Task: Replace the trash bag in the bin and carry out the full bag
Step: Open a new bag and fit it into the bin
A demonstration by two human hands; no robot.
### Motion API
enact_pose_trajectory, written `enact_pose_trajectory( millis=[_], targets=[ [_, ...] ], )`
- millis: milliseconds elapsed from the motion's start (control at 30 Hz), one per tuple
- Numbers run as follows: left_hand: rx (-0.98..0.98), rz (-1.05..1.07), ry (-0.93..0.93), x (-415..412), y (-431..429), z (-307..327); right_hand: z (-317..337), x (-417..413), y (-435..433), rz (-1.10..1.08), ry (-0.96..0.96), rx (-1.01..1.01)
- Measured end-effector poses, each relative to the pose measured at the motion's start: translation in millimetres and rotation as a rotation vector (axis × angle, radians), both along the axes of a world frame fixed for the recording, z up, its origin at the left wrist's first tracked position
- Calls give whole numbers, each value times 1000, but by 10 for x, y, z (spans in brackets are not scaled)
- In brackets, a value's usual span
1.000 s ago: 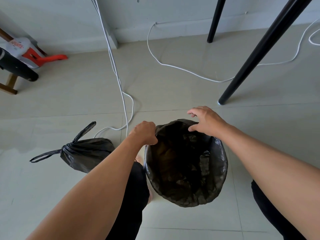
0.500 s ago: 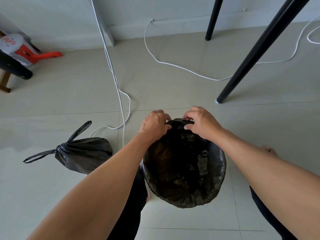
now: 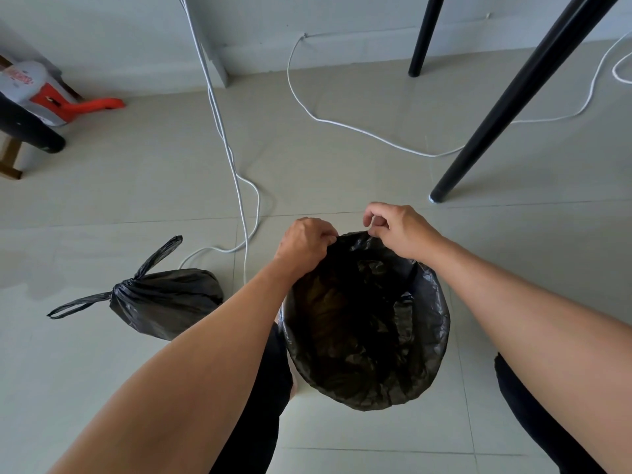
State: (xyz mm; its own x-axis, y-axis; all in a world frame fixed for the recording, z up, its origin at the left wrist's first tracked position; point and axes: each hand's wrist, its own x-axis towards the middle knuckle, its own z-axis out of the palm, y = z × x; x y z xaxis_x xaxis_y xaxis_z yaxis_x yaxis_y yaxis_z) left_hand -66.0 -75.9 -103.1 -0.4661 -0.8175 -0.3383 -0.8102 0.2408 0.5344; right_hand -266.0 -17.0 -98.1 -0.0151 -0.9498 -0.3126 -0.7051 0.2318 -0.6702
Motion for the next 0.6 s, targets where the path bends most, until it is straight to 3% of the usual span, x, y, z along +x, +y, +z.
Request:
enact_pose_trajectory(
  millis=[267, 467, 600],
  targets=[
    [-11, 13, 14, -9, 11, 33, -5, 42, -78, 44, 76, 56],
    [-210, -196, -50, 52, 46, -44, -28, 33, -42, 156, 185, 67],
    [-238, -250, -172, 24, 75, -80, -59, 17, -17, 136, 232, 60]
  ],
)
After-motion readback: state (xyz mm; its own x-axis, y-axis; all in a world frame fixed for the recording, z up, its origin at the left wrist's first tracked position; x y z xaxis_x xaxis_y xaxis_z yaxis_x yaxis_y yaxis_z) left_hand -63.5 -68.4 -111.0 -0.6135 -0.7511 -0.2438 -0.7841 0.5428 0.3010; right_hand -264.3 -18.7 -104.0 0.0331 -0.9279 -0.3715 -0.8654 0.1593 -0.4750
